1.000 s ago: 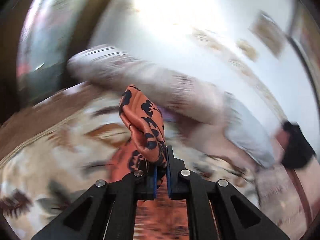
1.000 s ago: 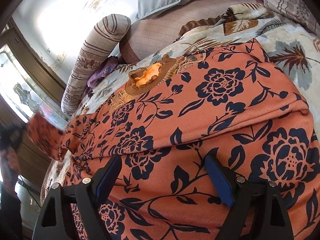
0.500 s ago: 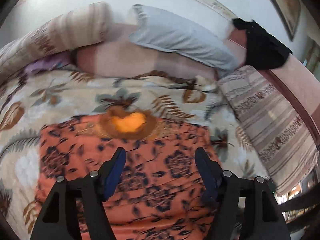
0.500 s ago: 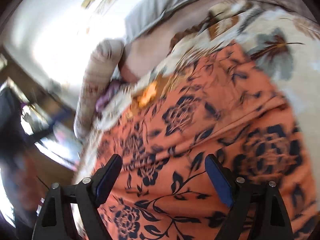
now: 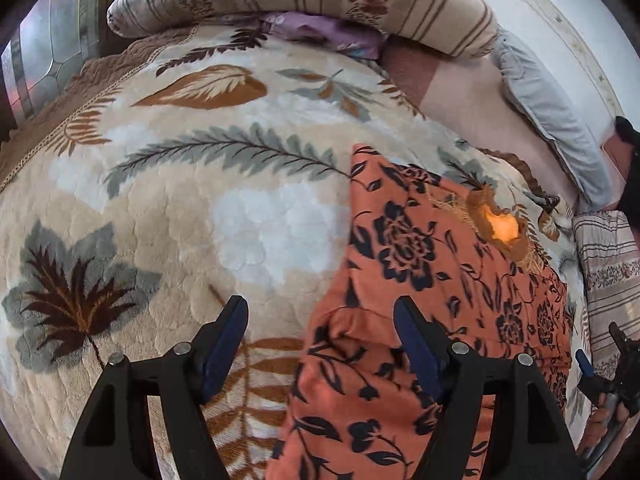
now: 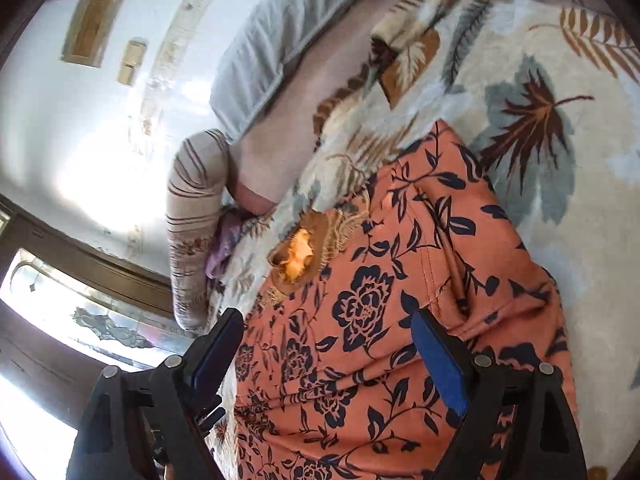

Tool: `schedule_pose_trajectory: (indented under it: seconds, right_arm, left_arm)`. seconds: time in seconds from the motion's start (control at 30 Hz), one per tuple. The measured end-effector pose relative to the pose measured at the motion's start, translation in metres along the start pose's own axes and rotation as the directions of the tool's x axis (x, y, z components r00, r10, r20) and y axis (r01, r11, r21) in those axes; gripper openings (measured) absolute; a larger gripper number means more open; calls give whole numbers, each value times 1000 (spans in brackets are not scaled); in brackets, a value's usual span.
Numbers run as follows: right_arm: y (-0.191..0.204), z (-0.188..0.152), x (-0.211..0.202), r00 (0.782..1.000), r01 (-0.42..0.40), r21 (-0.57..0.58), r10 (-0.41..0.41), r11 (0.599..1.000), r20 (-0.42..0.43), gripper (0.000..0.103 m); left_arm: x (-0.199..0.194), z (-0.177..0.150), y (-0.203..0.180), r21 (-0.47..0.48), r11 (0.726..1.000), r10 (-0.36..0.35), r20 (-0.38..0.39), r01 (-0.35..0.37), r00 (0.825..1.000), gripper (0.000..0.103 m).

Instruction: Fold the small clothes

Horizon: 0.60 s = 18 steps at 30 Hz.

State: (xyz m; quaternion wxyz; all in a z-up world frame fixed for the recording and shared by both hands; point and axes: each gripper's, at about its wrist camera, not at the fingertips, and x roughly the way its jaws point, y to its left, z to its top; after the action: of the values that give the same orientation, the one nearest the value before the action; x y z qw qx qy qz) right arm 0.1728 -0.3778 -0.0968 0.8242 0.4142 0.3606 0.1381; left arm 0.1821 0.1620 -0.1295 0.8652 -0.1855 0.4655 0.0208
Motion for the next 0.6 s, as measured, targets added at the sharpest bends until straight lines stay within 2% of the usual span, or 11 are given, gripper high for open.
schedule_pose_trajectory:
  seconds: [0.13,0.23,0.27,0.33,0.37,0.4,0.47,0.5,0.6]
  right_arm:
    - [-8,1,21,997,30,52,-26,998,-66,88]
    - [6,-1,29,994,-38,-4,38,999,-102,88]
    - [9,-1,34,992,-50,-23,47,998,-113,88]
    - [6,0,49,987,-52,-28,47,998,-151,88]
    - [-2,1,55,988,0,-31,-5,1000,-154,88]
    - [-15,1,60,984,93,-8,-93,996,-154,88]
    - [-20,3,56,989,56,41,-50,998,-139,87]
    - [-10,5,54,990,42,16,-39,999,-139,88]
    - [12,17,51,992,-27,-53,20,998,-125,88]
  left_arm:
    - [0,2,-1,1,999,-35,0,35,999,76]
    - [3,8,-15,47,998,-46,12,46,999,76]
    - [8,10,-22,80,997,-23,11,22,1000,76]
    - [23,11,-31,131,989,70,-17,-68,997,76]
    - [39,10,-32,155,980,137,-65,-126,988,76]
    - [54,7,-31,168,973,177,-112,-157,978,78]
    - [47,6,-36,197,963,199,-61,-184,978,78]
    - [42,7,-40,206,961,197,-47,-184,979,78]
    - [25,14,-49,180,977,114,10,-114,993,78]
